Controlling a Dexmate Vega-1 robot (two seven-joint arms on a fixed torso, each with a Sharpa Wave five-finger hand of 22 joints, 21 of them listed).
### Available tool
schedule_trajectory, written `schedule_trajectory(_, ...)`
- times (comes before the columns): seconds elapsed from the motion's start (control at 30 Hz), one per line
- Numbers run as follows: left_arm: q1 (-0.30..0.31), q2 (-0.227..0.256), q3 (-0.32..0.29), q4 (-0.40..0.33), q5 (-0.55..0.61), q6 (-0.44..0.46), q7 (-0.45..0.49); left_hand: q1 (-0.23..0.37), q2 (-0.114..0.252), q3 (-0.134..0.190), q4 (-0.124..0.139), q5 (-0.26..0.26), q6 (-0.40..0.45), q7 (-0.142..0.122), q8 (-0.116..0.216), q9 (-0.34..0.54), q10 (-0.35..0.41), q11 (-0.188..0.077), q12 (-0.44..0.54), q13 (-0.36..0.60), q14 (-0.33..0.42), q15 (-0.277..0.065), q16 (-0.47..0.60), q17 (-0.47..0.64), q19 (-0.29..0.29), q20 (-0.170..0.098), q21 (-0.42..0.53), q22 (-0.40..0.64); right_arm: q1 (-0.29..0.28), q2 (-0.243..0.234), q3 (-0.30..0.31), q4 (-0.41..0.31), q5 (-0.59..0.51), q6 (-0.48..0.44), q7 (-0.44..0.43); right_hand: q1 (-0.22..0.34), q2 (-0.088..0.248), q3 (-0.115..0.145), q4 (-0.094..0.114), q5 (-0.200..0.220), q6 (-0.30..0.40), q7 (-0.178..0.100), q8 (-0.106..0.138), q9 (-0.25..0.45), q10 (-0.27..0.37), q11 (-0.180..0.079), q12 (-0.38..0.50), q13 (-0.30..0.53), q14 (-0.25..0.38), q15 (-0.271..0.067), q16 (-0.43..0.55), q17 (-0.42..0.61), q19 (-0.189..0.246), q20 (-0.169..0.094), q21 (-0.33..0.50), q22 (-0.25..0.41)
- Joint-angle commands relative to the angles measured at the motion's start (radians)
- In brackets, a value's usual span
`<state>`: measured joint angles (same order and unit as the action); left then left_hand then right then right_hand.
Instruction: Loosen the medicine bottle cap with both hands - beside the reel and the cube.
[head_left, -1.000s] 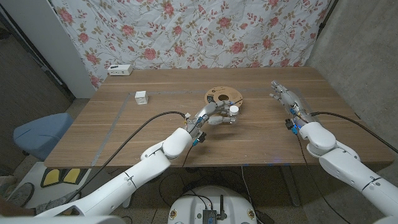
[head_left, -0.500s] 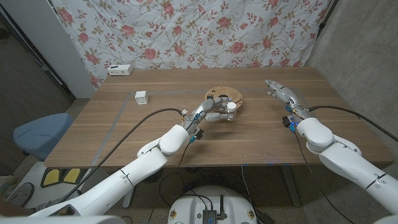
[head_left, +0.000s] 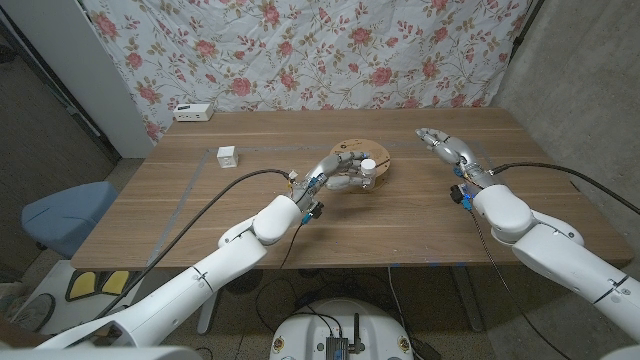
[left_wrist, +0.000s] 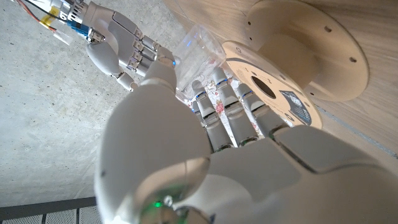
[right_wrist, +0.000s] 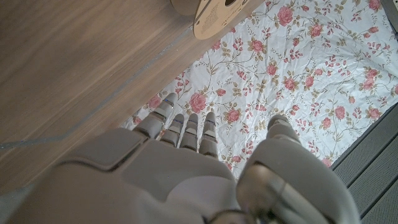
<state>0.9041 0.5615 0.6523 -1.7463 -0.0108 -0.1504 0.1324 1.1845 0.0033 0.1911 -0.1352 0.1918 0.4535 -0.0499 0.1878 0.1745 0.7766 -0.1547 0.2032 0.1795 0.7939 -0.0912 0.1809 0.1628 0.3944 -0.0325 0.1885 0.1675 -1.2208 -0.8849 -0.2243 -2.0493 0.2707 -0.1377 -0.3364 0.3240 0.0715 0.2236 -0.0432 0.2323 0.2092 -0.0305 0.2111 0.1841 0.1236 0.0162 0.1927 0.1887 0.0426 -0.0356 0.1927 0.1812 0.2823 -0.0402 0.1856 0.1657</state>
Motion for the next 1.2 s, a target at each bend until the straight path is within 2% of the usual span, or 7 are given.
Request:
schedule_trajectory(0.03, -0.038, -0.027, 0.005, 0.074, 0.002, -0.050, -0.003, 0.002, 0.014, 0.003, 0.005, -0.006, 0.008, 0.000, -0.004, 0.003, 0.015, 0.000, 0.000, 0.003, 0.011, -0.124, -0.003, -0.001, 0.003, -0.003, -0.002, 0.000, 0.011, -0.026, -0.008, -0.094, -0.053, -0.112, -0.018, 0.016, 0.000, 0.006, -0.010, -0.005, 0.015, 0.000, 0.005, 0.003, -0.001, -0.004, 0.003, 0.002, -0.002, 0.007, -0.002, 0.003, 0.010, -0.028, 0.004, 0.001)
schedule_trajectory(0.3, -0.062, -0.050, 0.013, 0.118, 0.005, -0.076, -0.003, 0.001, 0.019, 0.007, 0.006, -0.006, 0.009, 0.004, -0.004, 0.003, 0.022, 0.001, 0.001, 0.003, 0.016, -0.124, -0.004, -0.001, 0.003, -0.006, -0.002, 0.000, 0.028, -0.043, -0.015, -0.134, -0.081, -0.158, -0.007, 0.033, -0.005, 0.010, -0.028, -0.014, 0.026, -0.004, 0.005, 0.004, -0.007, -0.002, 0.001, 0.003, -0.010, 0.026, -0.004, 0.003, 0.000, -0.012, 0.000, 0.001)
schedule_trajectory(0.37, -0.066, -0.055, 0.014, 0.127, 0.006, -0.081, -0.002, 0.000, 0.020, 0.008, 0.006, -0.006, 0.010, 0.004, -0.004, 0.003, 0.024, 0.002, 0.002, 0.003, 0.018, -0.123, -0.004, -0.001, 0.003, -0.006, -0.002, 0.000, 0.032, -0.043, -0.020, -0.134, -0.088, -0.157, -0.006, 0.039, -0.006, 0.011, -0.033, -0.017, 0.027, -0.006, 0.004, 0.005, -0.011, -0.005, 0.000, 0.003, -0.012, 0.026, -0.004, 0.004, -0.003, 0.001, -0.001, 0.002)
schedule_trajectory(0.63, -0.077, -0.071, 0.019, 0.154, 0.007, -0.079, 0.006, 0.001, 0.022, 0.012, 0.005, -0.006, 0.011, 0.006, -0.004, 0.003, 0.030, 0.001, 0.002, 0.003, 0.021, -0.123, -0.005, -0.002, 0.003, -0.008, -0.002, 0.000, 0.057, -0.052, -0.038, -0.153, -0.118, -0.186, 0.010, 0.052, -0.004, 0.016, -0.045, -0.023, 0.033, -0.012, 0.003, 0.005, -0.015, -0.012, 0.000, 0.003, -0.017, 0.023, -0.004, 0.004, -0.010, 0.010, -0.002, 0.002)
schedule_trajectory(0.77, -0.090, -0.080, 0.025, 0.178, 0.012, -0.088, 0.005, -0.001, 0.025, 0.013, 0.006, -0.006, 0.011, 0.006, -0.004, 0.003, 0.029, 0.001, 0.002, 0.003, 0.025, -0.122, -0.005, -0.001, 0.003, -0.009, -0.002, 0.000, 0.073, -0.045, -0.053, -0.139, -0.138, -0.162, 0.012, 0.060, -0.003, 0.019, -0.052, -0.028, 0.030, -0.016, 0.000, 0.006, -0.016, -0.008, 0.000, 0.004, -0.016, 0.023, -0.003, 0.004, -0.010, 0.019, -0.002, 0.002)
schedule_trajectory(0.87, -0.099, -0.086, 0.028, 0.194, 0.015, -0.095, 0.005, -0.002, 0.025, 0.014, 0.006, -0.007, 0.013, 0.004, -0.004, 0.003, 0.032, 0.000, 0.002, 0.003, 0.026, -0.121, -0.005, -0.002, 0.004, -0.010, -0.001, -0.001, 0.092, -0.055, -0.067, -0.146, -0.156, -0.174, 0.028, 0.077, -0.008, 0.024, -0.068, -0.034, 0.029, -0.012, -0.002, 0.006, -0.011, 0.007, 0.003, 0.004, -0.010, 0.031, 0.000, 0.004, -0.003, 0.031, 0.002, 0.002)
schedule_trajectory(1.2, -0.141, -0.107, 0.041, 0.262, 0.013, -0.137, -0.015, 0.000, 0.018, 0.015, 0.001, -0.008, 0.015, -0.003, -0.004, 0.003, 0.040, -0.002, 0.003, 0.003, 0.028, -0.125, -0.006, -0.002, 0.004, -0.018, -0.002, -0.001, 0.154, -0.107, -0.098, -0.209, -0.198, -0.283, 0.102, 0.110, -0.016, 0.034, -0.096, -0.033, 0.042, -0.010, 0.001, 0.007, -0.010, 0.024, 0.005, 0.005, -0.003, 0.043, 0.003, 0.004, -0.001, 0.044, 0.003, 0.003)
